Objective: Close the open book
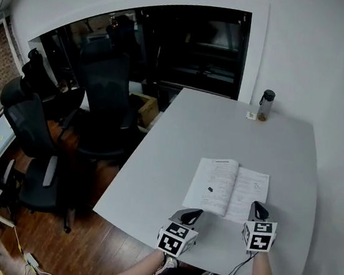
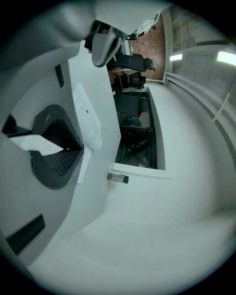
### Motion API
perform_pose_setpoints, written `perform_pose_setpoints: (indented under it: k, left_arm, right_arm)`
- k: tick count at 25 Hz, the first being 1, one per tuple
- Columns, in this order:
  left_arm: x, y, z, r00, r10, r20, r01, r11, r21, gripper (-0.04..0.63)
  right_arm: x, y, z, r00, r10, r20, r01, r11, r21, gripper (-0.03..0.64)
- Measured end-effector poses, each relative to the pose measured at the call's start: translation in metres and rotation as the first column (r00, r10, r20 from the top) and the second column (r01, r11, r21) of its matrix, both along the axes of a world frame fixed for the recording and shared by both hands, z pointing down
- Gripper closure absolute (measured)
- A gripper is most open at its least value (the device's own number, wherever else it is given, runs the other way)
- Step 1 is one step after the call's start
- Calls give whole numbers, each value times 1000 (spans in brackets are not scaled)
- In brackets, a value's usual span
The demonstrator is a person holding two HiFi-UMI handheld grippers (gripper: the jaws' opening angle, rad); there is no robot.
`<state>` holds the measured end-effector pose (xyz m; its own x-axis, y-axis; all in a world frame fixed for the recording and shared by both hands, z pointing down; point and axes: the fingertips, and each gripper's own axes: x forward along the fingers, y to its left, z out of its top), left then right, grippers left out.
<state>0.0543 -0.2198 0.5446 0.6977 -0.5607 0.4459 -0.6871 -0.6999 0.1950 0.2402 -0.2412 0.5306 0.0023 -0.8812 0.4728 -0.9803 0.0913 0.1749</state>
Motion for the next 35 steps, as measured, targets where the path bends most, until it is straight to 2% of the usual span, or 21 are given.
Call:
perform_pose_setpoints:
  k: [4, 8, 13, 17, 20, 23, 35]
  left_arm:
    - [1, -3, 0, 1000, -5, -1, 5, 1000, -1, 591]
    - [-6, -3, 0, 1000, -23, 0, 23, 1000, -7, 591]
    - [-22, -6, 2, 998, -56, 7, 56, 998, -12, 591]
    - [-35, -11, 0, 997, -79, 6, 79, 997, -10, 591]
    - [-41, -16, 1, 996, -94, 4, 94, 996, -10, 591]
    - [-42, -20, 3, 995, -99, 1, 99, 995, -13, 591]
    - [-18, -15, -2, 998, -60, 1, 60, 998, -1, 591]
  right_arm:
    - [-12, -1, -18, 999, -38, 13, 38, 998, 42, 612]
    - [-57, -10, -11, 986, -165, 28, 164, 986, 13, 612]
    - [-113, -22, 27, 953, -299, 42, 302, 949, -93, 612]
    - [-135, -23, 63, 939, -338, 61, 343, 920, -190, 612]
    - [-137, -24, 81, 940, -337, 57, 341, 908, -246, 612]
    - [-126, -26, 87, 949, -313, 40, 312, 912, -265, 612]
    - [-74, -28, 69, 982, -186, 33, 188, 963, -193, 612]
